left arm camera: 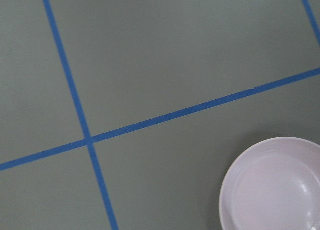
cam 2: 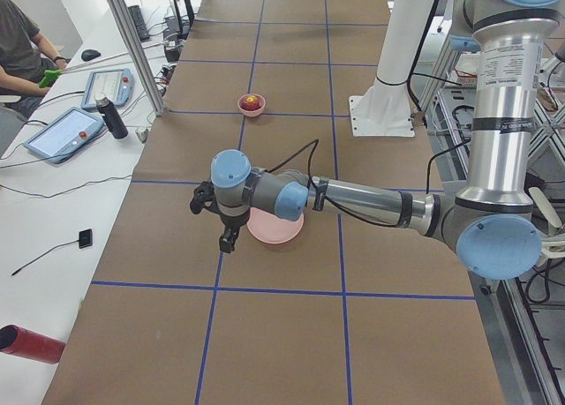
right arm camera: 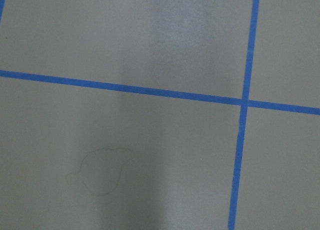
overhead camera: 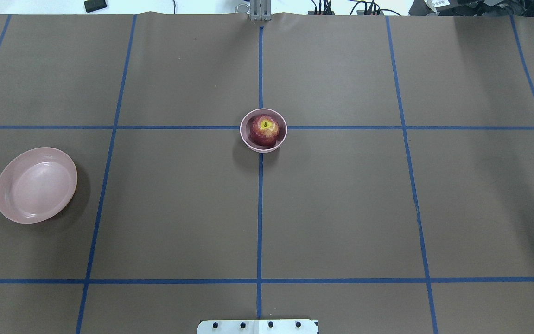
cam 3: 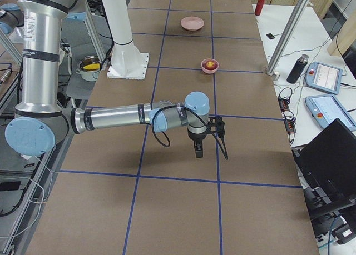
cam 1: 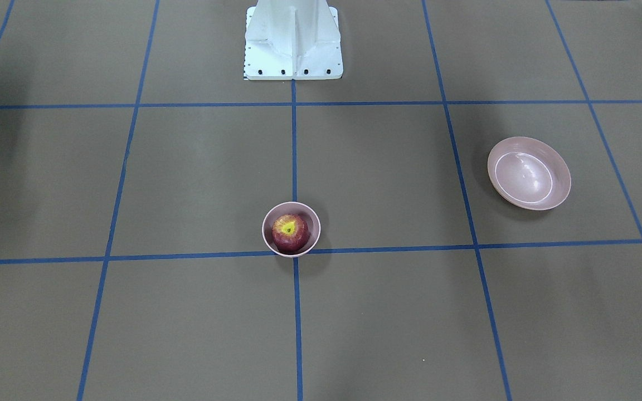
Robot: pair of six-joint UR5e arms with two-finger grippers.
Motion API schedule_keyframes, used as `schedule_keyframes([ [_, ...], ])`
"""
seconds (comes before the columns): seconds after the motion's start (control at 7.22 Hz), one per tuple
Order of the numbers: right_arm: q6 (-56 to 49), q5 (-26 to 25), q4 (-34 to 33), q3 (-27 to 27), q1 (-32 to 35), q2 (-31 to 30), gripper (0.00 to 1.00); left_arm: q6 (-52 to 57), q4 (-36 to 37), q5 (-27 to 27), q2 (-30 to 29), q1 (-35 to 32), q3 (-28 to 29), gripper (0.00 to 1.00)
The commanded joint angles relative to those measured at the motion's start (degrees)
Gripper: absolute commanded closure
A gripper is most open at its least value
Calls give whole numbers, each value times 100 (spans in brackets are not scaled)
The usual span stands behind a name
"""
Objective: Move apple from plate to bowl
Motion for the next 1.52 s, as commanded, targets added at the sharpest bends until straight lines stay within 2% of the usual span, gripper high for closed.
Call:
schedule_keyframes([
  [0.0, -187, 6, 11, -125, 85, -78, 0, -33, -36, -39, 274, -336, -28, 2],
  [0.14, -188, 6, 11, -125, 130, -131, 0, -86, -18, 5, 198, -293, -73, 2],
  [0.42, -188, -55, 11, -177, 121, -61, 0, -455, 17, 521, -109, -231, -82, 2],
  [0.97, -188, -38, 12, -152, 148, -61, 0, -394, -71, 497, 56, -56, 120, 2],
  [1.38, -258, -73, 3, -213, 121, -61, 0, -394, -483, 497, 92, 24, 199, 2],
])
